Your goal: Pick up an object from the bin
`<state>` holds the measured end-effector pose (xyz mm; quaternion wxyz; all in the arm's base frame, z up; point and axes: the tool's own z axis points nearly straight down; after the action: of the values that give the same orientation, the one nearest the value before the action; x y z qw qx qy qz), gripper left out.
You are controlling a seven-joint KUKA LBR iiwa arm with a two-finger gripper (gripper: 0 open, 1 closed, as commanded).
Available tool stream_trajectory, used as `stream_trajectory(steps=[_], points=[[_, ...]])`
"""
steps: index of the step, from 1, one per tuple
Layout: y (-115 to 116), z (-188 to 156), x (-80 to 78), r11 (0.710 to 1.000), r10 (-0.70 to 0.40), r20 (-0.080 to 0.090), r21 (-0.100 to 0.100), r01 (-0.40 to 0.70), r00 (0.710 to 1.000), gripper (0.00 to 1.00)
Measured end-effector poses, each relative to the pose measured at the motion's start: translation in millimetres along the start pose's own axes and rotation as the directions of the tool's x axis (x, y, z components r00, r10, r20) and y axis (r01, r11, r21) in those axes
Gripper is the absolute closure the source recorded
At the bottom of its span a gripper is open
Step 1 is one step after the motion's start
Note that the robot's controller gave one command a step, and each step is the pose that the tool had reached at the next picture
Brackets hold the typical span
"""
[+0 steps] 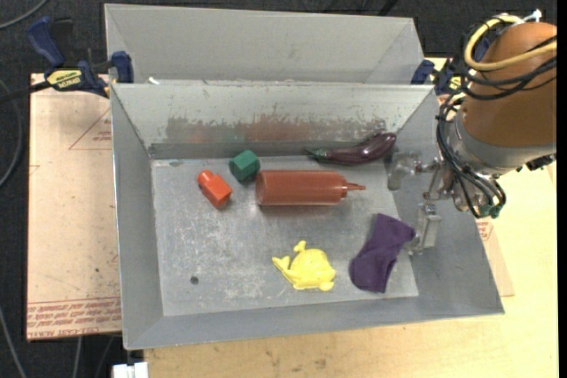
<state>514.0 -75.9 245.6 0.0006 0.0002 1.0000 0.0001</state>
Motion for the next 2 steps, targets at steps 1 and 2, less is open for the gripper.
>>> stream_trajectory(steps=[1, 2], points=[[13.0, 42.9, 4.4, 1.000, 0.011, 0.006, 0.001, -0.011, 1.000, 0.00], [4.4, 84.0, 11.8, 0.991, -0.133, 0.000, -0.001, 0.133, 0.991, 0.00]])
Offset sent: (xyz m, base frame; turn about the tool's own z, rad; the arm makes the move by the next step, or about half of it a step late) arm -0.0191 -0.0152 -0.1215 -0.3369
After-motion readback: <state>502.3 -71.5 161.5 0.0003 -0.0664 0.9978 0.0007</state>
